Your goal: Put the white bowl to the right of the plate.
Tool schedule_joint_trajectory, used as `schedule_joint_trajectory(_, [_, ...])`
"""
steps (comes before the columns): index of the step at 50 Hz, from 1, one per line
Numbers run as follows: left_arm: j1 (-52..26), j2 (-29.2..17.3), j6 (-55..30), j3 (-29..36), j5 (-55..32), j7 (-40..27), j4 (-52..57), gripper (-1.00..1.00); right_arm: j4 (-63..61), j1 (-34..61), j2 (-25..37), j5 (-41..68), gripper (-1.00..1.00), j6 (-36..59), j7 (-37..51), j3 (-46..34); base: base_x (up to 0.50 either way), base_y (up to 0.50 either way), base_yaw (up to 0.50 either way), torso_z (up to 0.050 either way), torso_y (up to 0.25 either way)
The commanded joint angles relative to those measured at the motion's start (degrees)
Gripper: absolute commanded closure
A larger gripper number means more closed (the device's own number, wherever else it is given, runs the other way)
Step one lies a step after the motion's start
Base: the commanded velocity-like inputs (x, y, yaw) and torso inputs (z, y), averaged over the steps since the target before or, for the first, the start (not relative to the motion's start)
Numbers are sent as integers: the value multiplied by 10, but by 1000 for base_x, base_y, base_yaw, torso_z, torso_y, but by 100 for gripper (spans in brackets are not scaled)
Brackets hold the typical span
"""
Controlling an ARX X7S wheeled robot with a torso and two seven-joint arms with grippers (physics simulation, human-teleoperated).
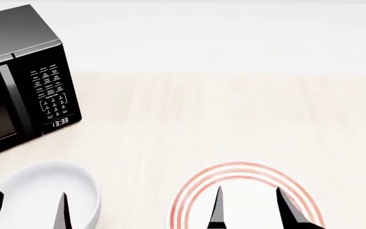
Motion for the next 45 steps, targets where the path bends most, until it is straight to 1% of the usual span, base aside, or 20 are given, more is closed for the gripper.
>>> schedule_joint_trajectory(1, [-4,-9,21,-23,-18,-5,-30,-100,-75,18,14,-5,-100,106,78,-2,0,0,0,0,0])
schedule_joint_trajectory(2, [-7,-10,21,-31,-7,-19,-37,-100,-79,31,25,-22,-100,128,86,-14,0,0,0,0,0])
schedule_joint_trajectory(4, [-7,-12,28,-39,-15,-17,-45,-100,-80,41,33,-11,-100,144,72,-23,0,0,0,0,0])
schedule_joint_trajectory(5, [29,-34,-16,-125,-12,-98,21,-100,-115,127,8,75,-100,230,158,53,0,0,0,0,0])
schedule_joint_trajectory(6, [31,-35,-17,-150,-13,-99,25,-100,-156,213,-78,119,-100,316,72,117,0,0,0,0,0])
schedule_joint_trajectory(7, [32,-35,-17,-151,-13,-100,26,-100,-179,273,-109,146,-100,402,31,139,0,0,0,0,0])
schedule_joint_trajectory(9, [32,-36,-16,-150,-14,-100,25,-100,-181,275,-105,157,-100,574,42,139,0,0,0,0,0])
schedule_joint_trajectory(10, [32,-37,-16,-150,-16,-98,26,-100,-180,277,-104,164,-100,634,44,141,0,0,0,0,0])
schedule_joint_trajectory(17, [34,-39,-13,-148,-15,-100,27,-100,-176,278,-91,174,-100,624,58,127,0,0,0,0,0])
schedule_joint_trajectory(25, [37,-42,-11,-152,-19,-103,30,-100,-161,308,-98,198,-100,658,85,125,0,0,0,0,0])
schedule_joint_trajectory(26, [37,-42,-11,-155,-19,-105,31,-100,-154,322,-104,209,-100,678,93,128,0,0,0,0,0])
schedule_joint_trajectory(29, [38,-43,-11,-159,-21,-108,32,-100,-140,343,-109,237,-100,695,124,124,0,0,0,0,0])
schedule_joint_trajectory(31, [37,-43,-10,-163,-21,-112,30,-100,-108,365,-110,269,-100,705,158,112,0,0,0,0,0])
schedule_joint_trajectory(37, [31,-46,-17,-170,-26,-118,24,-100,-33,410,-109,318,-100,700,238,53,0,0,0,0,0])
schedule_joint_trajectory(40, [28,-45,-17,-169,-24,-121,19,-100,18,427,-110,376,-100,681,287,37,0,0,0,0,0])
schedule_joint_trajectory(45, [29,-47,-17,-173,-29,-122,19,-100,87,452,-108,400,-100,635,336,-8,0,0,0,0,0])
